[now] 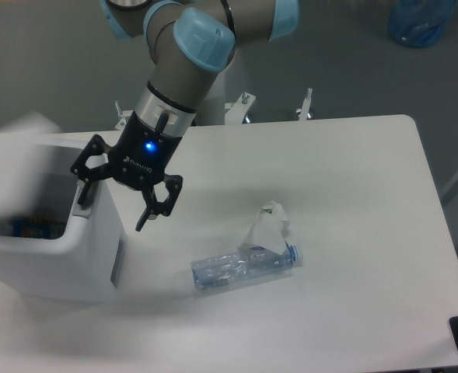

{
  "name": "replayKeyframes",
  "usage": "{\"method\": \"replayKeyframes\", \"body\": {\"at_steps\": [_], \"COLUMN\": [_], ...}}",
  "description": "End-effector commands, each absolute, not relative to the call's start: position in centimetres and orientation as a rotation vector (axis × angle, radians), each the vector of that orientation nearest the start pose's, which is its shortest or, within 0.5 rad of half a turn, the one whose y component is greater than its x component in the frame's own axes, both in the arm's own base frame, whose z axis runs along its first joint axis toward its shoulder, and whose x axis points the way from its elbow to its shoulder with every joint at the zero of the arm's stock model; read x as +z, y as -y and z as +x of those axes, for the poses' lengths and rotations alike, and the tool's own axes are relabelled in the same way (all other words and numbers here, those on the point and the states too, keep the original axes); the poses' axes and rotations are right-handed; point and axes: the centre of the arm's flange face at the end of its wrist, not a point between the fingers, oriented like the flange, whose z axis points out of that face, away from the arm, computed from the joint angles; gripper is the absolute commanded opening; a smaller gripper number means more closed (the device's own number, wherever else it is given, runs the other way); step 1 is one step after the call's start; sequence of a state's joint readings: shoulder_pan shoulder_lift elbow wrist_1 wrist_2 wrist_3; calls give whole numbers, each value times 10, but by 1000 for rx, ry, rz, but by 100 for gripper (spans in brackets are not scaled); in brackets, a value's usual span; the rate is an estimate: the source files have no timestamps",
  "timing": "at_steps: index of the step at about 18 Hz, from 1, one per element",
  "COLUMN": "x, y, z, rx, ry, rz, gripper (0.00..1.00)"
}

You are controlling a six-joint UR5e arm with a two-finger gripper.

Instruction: Open the trash can

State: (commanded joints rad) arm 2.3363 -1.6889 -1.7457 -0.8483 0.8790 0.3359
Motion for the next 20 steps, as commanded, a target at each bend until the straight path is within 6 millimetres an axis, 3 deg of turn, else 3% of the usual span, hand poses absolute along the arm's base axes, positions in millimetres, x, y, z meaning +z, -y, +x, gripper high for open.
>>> {"method": "replayKeyframes", "body": {"at_steps": [5, 8, 12, 14, 17, 20], "x": [458, 474, 497, 509, 492, 459], "y": [-531, -532, -518, -504, -488, -450], "z": [-240, -251, -292, -328, -368, -409], "rx": [-436, -398, -276, -132, 94, 329], "ry": [312, 299, 270, 261, 283, 226], "rz": [-2355, -2332, -2300, -2314, -2444, -2632], "gripper": [100, 100, 100, 100, 100, 100]}}
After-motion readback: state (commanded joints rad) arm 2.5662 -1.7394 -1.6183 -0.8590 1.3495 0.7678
